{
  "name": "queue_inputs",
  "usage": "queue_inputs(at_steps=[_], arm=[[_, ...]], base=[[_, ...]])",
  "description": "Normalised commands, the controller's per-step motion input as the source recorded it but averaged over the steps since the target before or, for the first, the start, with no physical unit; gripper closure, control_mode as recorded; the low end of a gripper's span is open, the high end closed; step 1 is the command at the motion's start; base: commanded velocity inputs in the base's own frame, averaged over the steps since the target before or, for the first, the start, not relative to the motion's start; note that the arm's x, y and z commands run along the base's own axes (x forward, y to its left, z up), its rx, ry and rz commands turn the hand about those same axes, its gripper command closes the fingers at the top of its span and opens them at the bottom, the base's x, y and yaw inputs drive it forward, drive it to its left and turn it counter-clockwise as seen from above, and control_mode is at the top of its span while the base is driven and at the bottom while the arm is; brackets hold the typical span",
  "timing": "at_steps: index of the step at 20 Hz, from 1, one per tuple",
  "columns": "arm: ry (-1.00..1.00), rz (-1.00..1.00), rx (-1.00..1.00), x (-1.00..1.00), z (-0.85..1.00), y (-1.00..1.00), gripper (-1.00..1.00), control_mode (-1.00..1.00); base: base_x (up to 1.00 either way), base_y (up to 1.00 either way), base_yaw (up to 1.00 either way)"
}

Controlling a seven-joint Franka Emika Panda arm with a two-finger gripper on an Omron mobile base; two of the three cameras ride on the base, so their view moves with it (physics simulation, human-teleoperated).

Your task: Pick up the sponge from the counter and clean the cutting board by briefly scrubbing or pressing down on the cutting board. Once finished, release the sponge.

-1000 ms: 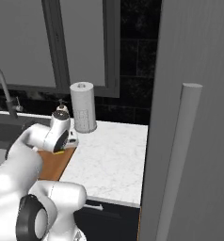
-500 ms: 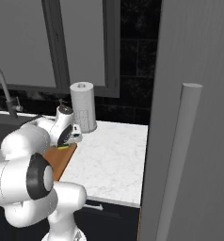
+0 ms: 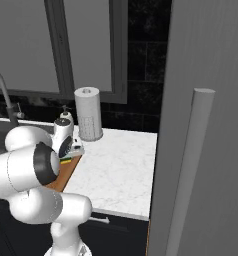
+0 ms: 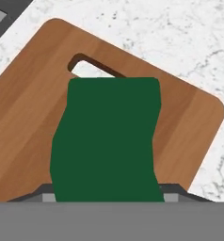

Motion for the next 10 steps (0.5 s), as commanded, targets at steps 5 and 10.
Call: queue_inputs(at_steps=[5,10], arm=[[0.04,0.0,-0.01,0.05,-0.21,0.0,1.0,-1.0],[0.17,0.0,-0.01,0.0,-0.26,0.0,1.0,-1.0]], base=[[0.0,0.0,0.0],[0.0,0.0,0.0]])
